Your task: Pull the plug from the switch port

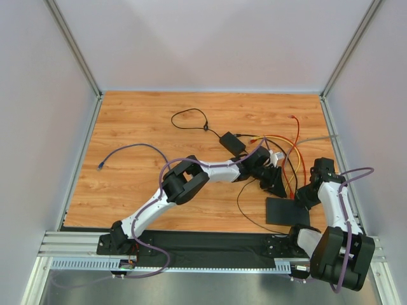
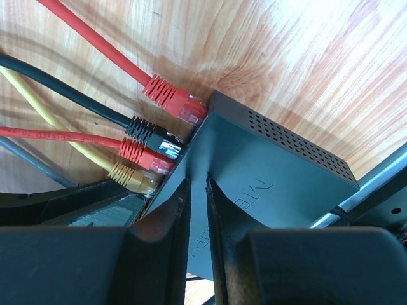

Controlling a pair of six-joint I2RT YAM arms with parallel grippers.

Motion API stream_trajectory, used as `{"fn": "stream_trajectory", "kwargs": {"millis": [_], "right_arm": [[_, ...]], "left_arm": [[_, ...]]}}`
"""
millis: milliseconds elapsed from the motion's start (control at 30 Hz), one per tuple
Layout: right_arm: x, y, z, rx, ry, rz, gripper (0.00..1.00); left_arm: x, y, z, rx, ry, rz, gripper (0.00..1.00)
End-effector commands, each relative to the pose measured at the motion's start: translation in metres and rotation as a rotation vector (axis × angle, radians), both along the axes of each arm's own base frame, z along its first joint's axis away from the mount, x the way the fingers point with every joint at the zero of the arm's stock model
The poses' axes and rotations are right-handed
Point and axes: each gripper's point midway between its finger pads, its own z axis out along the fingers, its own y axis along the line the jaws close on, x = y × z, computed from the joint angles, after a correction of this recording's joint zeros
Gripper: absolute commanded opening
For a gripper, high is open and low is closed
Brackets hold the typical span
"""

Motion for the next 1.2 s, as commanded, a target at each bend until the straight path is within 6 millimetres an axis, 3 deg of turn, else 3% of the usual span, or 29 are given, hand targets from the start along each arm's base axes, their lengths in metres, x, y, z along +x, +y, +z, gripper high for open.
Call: {"fn": "stream_trajectory", "kwargs": {"millis": [0,233,367,433,533,767,1000,1033,1167], "right_arm": [[0.006,-0.005,0.0,-0.026,-0.015,-0.004,0.17],[0.006,-0.004,0.001,-0.022,-0.018,-0.007,0.17],[0.005,-0.004,0.0,-0.023,-0.015,-0.006,0.17],[0.005,-0.005,0.0,-0.026,-0.014,-0.006,0.17],[0.005,-0.005,-0.001,-0.025,-0.013,-0.011,0.17],[-0.004,-0.003,-0.013,-0.021,0.029,-0.024,0.15],[-0.01,-0.005,-0.026,-0.028,0.07,-0.033,0.14],[-0.01,-0.005,-0.027,-0.028,0.071,-0.033,0.14],[-0.011,-0.006,-0.028,-0.041,0.076,-0.027,0.14]], "left_arm": [[-0.004,-0.005,-0.003,-0.014,0.017,0.0,0.35],[-0.007,-0.004,-0.018,0.01,0.059,0.011,0.28],[-0.011,-0.009,-0.014,-0.025,0.07,0.003,0.25],[-0.011,-0.01,-0.011,-0.046,0.068,0.006,0.1],[-0.008,-0.01,-0.012,-0.063,0.068,0.025,0.0],[0.006,-0.007,-0.009,-0.121,0.04,0.103,0.0],[0.033,-0.008,-0.009,-0.125,-0.051,0.232,0.0],[0.034,-0.007,-0.017,-0.096,-0.063,0.227,0.0],[0.043,-0.006,-0.017,-0.105,-0.058,0.277,0.0]]}}
